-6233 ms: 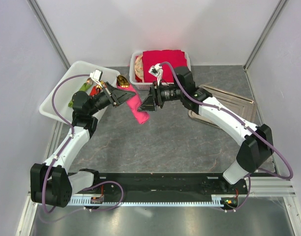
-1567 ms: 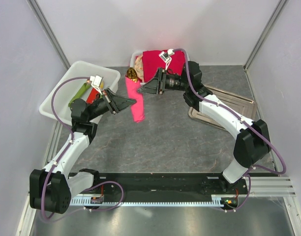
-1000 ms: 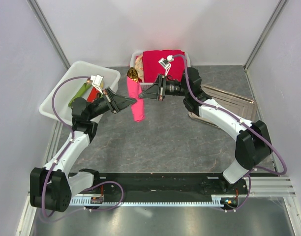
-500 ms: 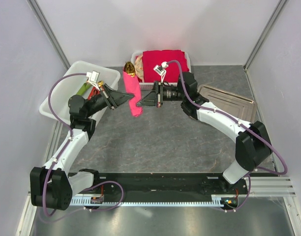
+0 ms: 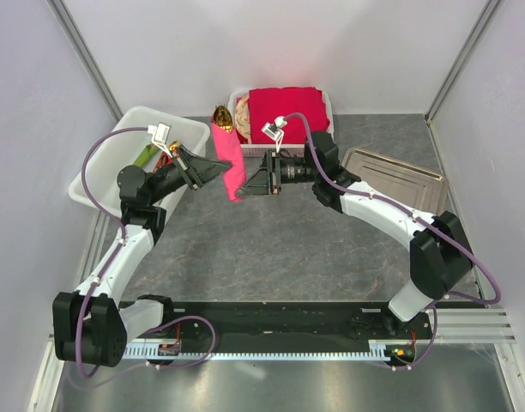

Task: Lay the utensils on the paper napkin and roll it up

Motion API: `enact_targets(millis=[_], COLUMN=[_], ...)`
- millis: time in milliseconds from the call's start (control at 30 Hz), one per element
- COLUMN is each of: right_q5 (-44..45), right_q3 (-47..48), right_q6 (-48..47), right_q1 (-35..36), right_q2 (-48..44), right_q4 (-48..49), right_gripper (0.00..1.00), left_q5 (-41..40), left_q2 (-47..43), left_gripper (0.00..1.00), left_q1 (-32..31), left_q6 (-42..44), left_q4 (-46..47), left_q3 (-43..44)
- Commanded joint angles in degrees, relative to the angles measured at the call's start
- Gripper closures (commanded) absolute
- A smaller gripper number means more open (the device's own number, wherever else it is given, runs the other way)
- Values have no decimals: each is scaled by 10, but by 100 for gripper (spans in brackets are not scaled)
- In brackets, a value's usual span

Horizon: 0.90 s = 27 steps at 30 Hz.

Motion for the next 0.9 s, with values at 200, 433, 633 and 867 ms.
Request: enact_targets(millis=[200, 433, 633, 867], right_q5=[-7, 19, 11, 13], right_q3=[-3, 23, 22, 20], right_q6=[-27, -96, -113, -126], right_q1=[20, 2, -41, -55], right_q2=[-14, -22, -31, -35], right_q4=[-5, -104, -130, -148], right_gripper=[56, 2, 2, 2], left_q5=[-2, 51, 142, 192], left_q2=[-1, -7, 3, 72], left_gripper=[98, 98, 98, 98], left_q1=[3, 28, 102, 213], left_q6=[26, 124, 330, 620], left_q4=[18, -106, -315, -607], left_q3=[34, 59, 123, 249])
